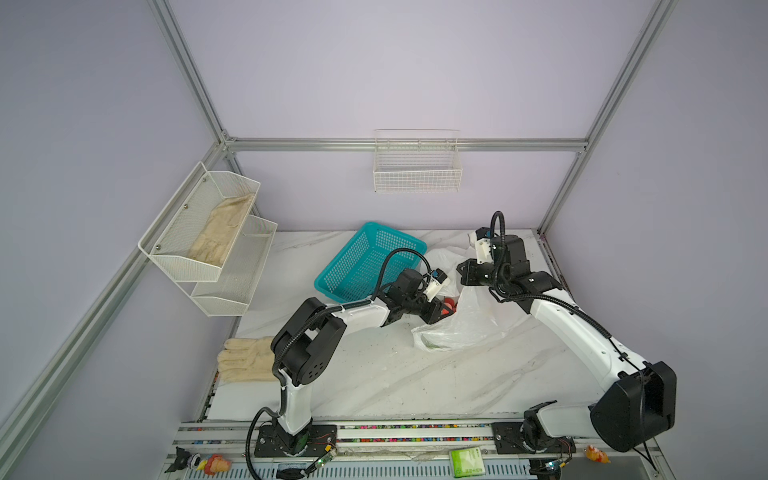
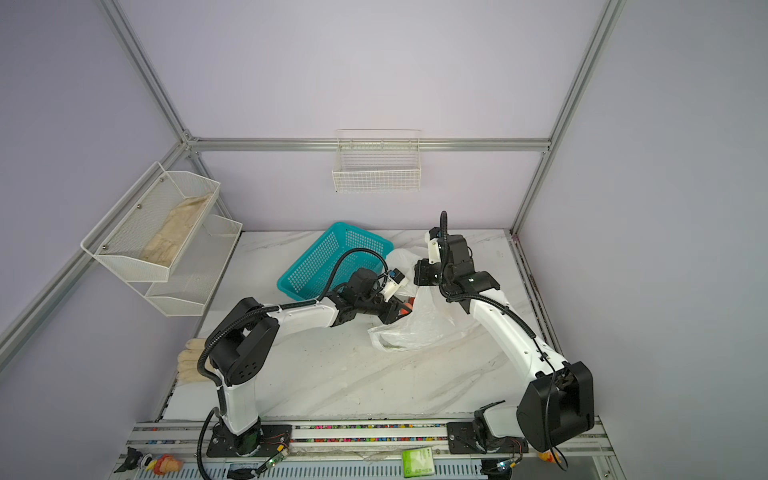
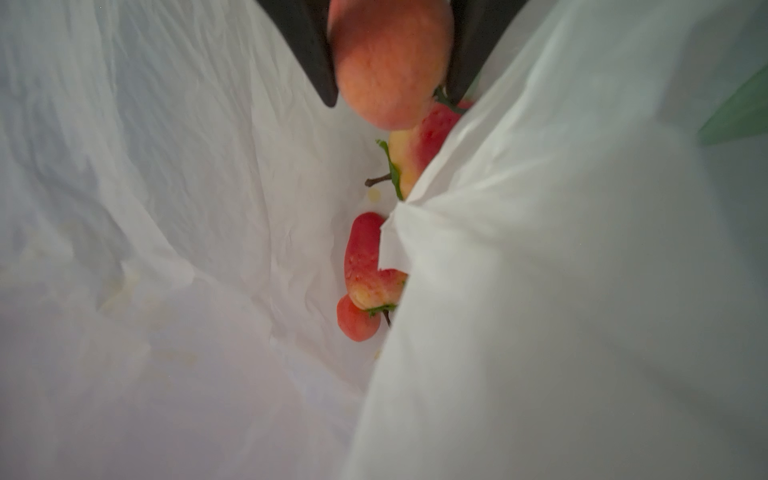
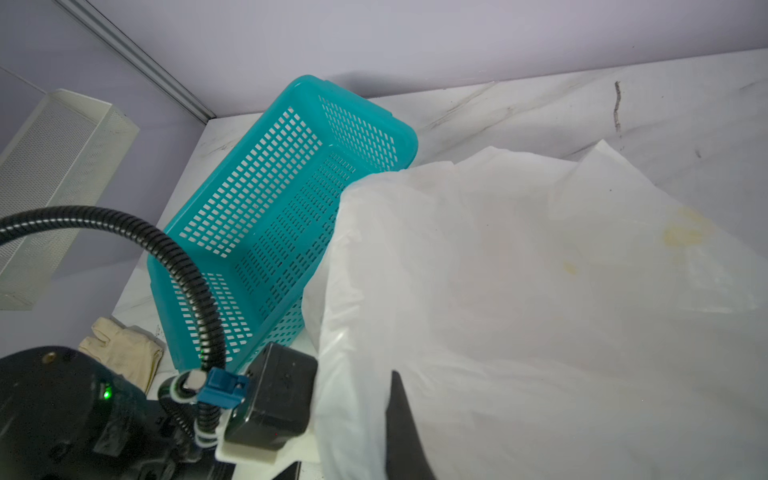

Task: Place the fake fruits into the plastic bag and tie a complex knot
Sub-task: 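Carry the pink peach with the left gripper into the bag and release it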

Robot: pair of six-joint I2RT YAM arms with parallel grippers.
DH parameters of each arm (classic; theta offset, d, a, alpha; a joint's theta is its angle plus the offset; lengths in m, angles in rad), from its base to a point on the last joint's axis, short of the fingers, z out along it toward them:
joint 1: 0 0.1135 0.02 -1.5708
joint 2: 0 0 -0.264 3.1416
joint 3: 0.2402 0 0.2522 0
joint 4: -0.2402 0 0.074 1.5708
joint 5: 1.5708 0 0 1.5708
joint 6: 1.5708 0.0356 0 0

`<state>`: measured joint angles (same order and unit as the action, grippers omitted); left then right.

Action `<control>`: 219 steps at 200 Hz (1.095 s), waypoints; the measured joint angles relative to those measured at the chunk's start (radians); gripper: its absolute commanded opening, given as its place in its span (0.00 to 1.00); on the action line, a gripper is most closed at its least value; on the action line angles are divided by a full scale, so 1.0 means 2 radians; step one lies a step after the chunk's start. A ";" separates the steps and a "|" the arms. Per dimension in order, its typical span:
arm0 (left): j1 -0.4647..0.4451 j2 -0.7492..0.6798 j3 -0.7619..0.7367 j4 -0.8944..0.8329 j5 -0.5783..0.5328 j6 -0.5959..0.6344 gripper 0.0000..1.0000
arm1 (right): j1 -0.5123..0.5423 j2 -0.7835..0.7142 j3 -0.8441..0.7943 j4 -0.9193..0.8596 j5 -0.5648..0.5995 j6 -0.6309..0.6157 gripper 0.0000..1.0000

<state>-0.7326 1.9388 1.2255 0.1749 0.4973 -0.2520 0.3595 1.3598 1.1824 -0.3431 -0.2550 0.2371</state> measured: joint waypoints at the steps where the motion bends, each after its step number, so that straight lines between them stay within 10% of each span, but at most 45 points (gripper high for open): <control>1: 0.000 0.001 0.000 0.002 -0.001 -0.001 0.39 | 0.000 0.000 0.000 0.001 0.000 0.001 0.00; 74: -0.010 0.087 0.044 0.144 -0.096 -0.097 0.41 | 0.000 0.000 -0.018 0.022 -0.024 0.019 0.00; 126: -0.028 0.120 0.054 0.171 -0.139 -0.124 0.69 | 0.000 0.000 -0.018 0.026 -0.014 0.019 0.00; 219: -0.018 0.030 0.028 0.121 -0.130 -0.077 0.88 | -0.008 -0.010 -0.024 0.020 0.026 0.002 0.00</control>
<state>-0.7685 1.9991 1.2816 0.4175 0.2367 -0.4065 0.3439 1.3392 1.1339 -0.3038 -0.2024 0.2413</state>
